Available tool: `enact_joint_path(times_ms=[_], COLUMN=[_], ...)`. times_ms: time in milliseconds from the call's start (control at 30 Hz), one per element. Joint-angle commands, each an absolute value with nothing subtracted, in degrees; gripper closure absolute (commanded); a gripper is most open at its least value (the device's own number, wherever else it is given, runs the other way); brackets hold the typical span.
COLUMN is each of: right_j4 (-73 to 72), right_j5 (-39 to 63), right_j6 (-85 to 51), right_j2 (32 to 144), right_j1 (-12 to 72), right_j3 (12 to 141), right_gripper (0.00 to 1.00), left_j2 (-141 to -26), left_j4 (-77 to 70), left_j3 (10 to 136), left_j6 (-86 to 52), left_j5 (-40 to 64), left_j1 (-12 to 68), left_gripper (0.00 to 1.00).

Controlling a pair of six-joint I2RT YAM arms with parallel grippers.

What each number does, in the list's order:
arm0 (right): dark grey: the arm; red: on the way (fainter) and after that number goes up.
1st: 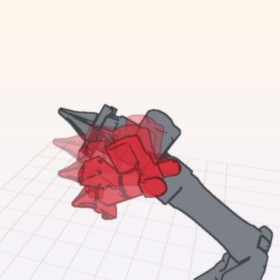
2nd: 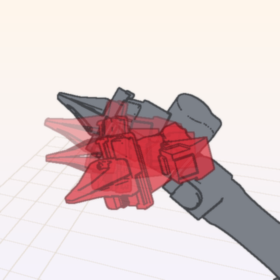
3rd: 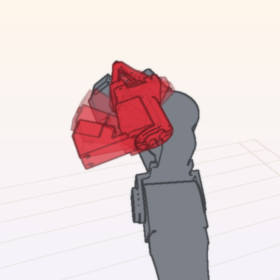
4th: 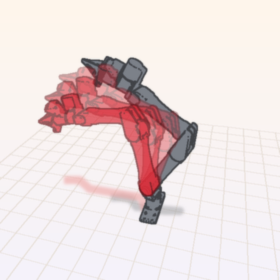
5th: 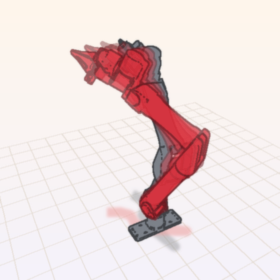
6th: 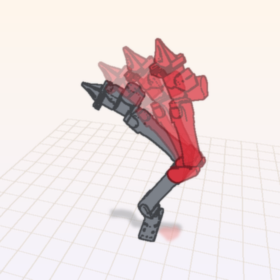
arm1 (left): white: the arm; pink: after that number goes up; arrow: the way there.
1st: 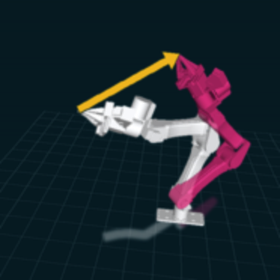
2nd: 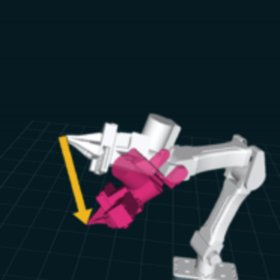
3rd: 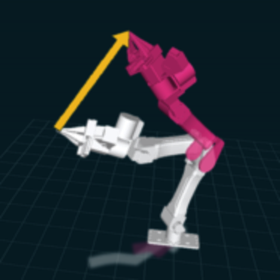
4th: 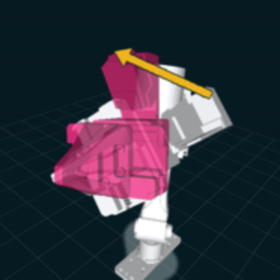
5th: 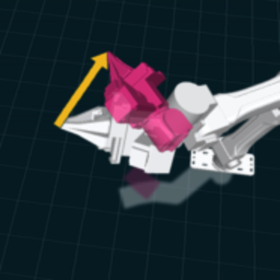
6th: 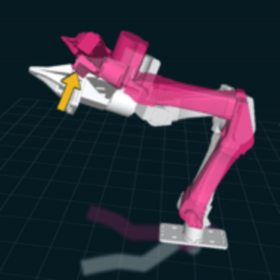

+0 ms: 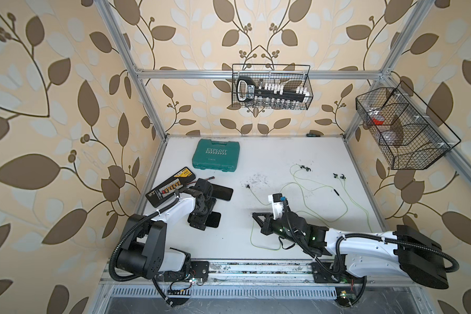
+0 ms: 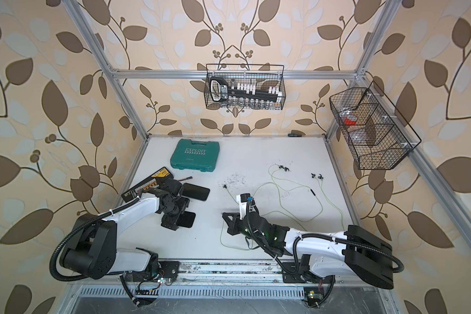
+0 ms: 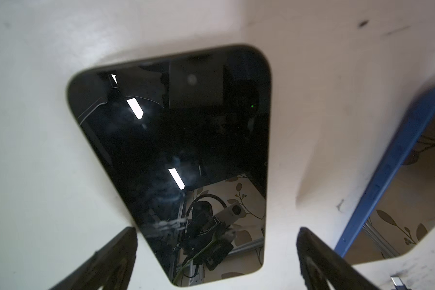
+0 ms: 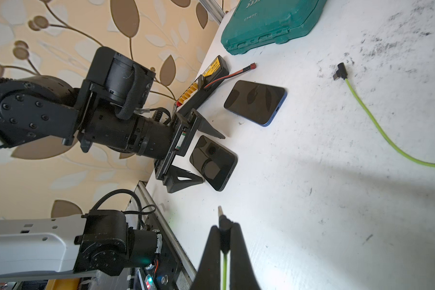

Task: Plug wired earphones into phones
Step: Pick up the phone at the center of the board.

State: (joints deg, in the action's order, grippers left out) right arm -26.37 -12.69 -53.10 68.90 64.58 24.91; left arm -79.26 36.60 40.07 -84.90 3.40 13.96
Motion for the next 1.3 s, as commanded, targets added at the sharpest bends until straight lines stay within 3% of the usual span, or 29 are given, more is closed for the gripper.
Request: enact_joint_path(times_ms=[0,133,400,667,1000,1267], right_j4=[-24.9,-18.2,-19.3,-20.3,-26.1,-35.0], right_j5=[-14.7,-20.0,-20.9,-20.0,-18.3,-14.5], right_j6=[-53.9,-54.8,-56.0,-56.3,-54.3,-53.3], right_j2=[68.7,69.7,71.3,72.6,74.1,82.8], right_j1=[65.3,66.9,67.4,67.4,67.4,68.1], right_j3=[25.1,28.1,27.9,28.0,27.6,30.2], right_gripper=[1.0,1.0,1.0,1.0,1.0,1.0], left_j2=[-81.3,-84.7,-92.2,-96.9,-90.1,-80.1], left_j4=[41.2,41.4,43.1,43.9,46.1,44.3], left_j3=[43.0,43.6,47.1,48.5,48.1,44.6], left_j6=[-87.1,-88.0,-87.0,-85.7,-86.2,-87.8], left_j5=[-0.1,0.0,0.6,2.7,2.2,2.8], left_j1=[14.4,14.4,14.4,14.4,14.5,14.5], left_gripper=[0.01,0.02,0.1,0.25,0.28,0.28])
